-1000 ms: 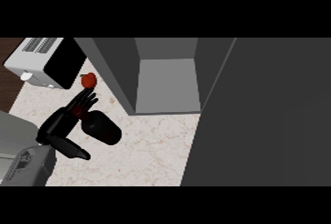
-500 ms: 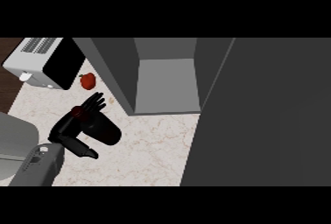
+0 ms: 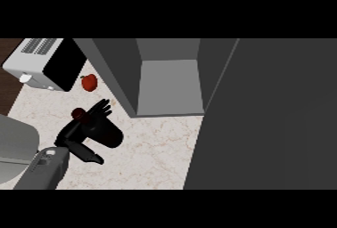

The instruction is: Pick up the wine, place it into the cabinet and close the cabinet

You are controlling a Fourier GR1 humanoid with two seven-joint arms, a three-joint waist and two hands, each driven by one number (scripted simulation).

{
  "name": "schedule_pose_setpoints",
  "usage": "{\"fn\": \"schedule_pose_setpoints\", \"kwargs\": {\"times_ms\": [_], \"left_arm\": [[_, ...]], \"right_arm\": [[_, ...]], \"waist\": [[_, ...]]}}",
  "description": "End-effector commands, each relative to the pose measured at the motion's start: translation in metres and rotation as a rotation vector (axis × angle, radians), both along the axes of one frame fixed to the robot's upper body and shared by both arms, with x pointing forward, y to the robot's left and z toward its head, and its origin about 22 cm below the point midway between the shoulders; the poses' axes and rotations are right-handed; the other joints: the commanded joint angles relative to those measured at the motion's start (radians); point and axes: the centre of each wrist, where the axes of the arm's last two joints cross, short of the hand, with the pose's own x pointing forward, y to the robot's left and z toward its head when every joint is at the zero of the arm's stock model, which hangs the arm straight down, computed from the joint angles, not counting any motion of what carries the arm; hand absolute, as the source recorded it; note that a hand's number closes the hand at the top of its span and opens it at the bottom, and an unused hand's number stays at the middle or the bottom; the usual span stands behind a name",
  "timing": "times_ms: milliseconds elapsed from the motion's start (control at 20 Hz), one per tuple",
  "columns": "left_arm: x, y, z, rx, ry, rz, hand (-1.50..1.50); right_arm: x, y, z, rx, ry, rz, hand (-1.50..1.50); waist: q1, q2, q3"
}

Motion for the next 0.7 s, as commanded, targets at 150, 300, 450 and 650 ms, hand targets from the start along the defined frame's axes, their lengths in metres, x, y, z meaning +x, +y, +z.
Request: {"fn": "schedule_pose_setpoints", "kwargs": {"times_ms": [150,300,450,650], "left_arm": [[0.004,-0.019,-0.008,-0.128,-0.068,-0.037,-1.50],[-0.003,-0.014,-0.013,-0.184,-0.067,-0.007,1.50],[0.011,-0.012,-0.001,-0.187,-0.062,-0.057,1.50],[0.002,-0.014,-0.012,-0.165,-0.103,-0.015,1.50]], "right_arm": [[-0.031,-0.020,0.023,0.028,-0.079,-0.026,-1.50],[-0.032,-0.014,0.018,0.027,-0.073,-0.010,-1.50],[-0.028,-0.016,0.019,0.015,-0.079,-0.022,-1.50],[-0.029,-0.018,0.021,0.022,-0.092,-0.017,-1.50]], "waist": [[-0.003,-0.001,0.000],[-0.006,-0.004,0.000],[0.000,-0.003,0.001],[0.000,0.001,0.000]]}}
